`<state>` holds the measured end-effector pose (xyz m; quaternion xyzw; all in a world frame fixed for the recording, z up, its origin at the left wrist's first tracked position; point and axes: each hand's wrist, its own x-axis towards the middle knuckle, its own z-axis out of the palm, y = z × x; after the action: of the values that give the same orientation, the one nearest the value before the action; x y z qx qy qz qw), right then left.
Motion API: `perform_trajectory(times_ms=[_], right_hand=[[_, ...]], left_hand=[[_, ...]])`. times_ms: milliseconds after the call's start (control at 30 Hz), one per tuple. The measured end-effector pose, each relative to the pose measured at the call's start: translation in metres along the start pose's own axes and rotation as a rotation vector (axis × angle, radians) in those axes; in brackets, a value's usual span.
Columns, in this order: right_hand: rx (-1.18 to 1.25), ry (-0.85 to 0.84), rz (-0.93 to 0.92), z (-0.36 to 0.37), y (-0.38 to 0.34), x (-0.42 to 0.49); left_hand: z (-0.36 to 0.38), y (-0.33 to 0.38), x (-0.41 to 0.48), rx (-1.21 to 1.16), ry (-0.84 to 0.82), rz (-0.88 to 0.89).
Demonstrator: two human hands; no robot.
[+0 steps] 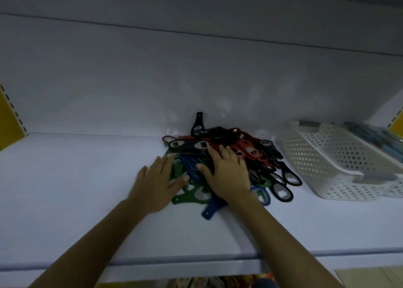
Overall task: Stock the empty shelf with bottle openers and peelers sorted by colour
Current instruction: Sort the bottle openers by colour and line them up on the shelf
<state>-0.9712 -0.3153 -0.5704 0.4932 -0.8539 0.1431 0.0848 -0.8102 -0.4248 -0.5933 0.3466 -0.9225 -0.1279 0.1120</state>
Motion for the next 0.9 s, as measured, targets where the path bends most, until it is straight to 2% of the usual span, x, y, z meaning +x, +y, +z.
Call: perform_trajectory(times_ms=[367, 500, 733, 900], right_hand=[[-0.054, 0.112, 0.029, 0.001, -0.006, -0.003], [0.115, 0.209, 0.093, -0.002, -0.011, -0.004], [0.005, 0.215, 0.08, 0.003, -0.01, -0.003], [-0.049, 0.448, 0.058, 0.004, -0.009, -0.002]], left_hand=[[0.005, -0.006, 0.003, 0.011, -0.034, 0.023], [0.004, -0.005, 0.003, 0.011, -0.041, 0.025], [0.004, -0.006, 0.003, -0.006, -0.011, 0.032], [0.001, -0.006, 0.005, -0.075, 0.026, 0.031]])
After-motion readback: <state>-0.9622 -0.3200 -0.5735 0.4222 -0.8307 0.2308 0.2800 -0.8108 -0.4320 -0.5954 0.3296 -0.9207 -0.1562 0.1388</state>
